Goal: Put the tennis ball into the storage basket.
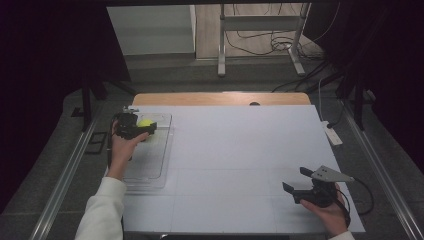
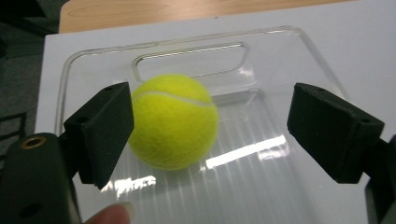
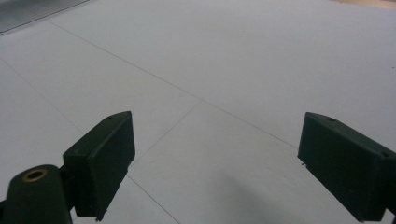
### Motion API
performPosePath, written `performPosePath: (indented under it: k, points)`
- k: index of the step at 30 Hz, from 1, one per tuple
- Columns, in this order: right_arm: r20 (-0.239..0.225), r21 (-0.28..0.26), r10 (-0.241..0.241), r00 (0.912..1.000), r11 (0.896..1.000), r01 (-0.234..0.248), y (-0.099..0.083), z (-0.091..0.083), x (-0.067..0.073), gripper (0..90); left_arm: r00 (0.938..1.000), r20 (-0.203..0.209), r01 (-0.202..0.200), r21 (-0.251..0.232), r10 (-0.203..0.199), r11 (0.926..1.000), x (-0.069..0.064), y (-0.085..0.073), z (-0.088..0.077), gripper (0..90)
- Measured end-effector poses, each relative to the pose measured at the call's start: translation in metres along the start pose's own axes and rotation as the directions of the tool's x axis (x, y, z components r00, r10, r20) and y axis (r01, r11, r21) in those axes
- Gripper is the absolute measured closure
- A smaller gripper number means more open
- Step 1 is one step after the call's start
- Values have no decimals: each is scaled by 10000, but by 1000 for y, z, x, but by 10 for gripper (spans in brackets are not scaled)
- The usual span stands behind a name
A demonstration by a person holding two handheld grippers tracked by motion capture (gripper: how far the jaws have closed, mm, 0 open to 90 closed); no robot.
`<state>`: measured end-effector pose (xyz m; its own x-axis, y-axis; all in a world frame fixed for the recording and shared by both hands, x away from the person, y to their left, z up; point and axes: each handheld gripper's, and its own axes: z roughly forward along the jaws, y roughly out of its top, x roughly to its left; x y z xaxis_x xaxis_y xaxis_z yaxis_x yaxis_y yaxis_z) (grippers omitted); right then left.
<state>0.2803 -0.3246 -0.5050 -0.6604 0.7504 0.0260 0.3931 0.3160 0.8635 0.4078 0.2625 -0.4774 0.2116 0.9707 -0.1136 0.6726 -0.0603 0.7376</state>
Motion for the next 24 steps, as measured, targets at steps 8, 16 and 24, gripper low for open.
performPosePath:
  k: [8, 16, 24]
  points:
    - [-13, -63, 94, 10000, 9999, -94, 0, -1, -2, 116, 9964, 845, -47, -427, 83, 9991, -8, -4, -14, 165]
    - [-72, -93, 99, 9999, 9999, -100, 0, -2, -1, 116, 9890, 1420, -284, -840, 402, 9961, -21, -13, -34, 165]
    - [-96, -119, 180, 9998, 9998, -181, -1, -3, -2, 116, 9762, 2043, -476, -1279, 733, 9906, -35, -23, -57, 166]
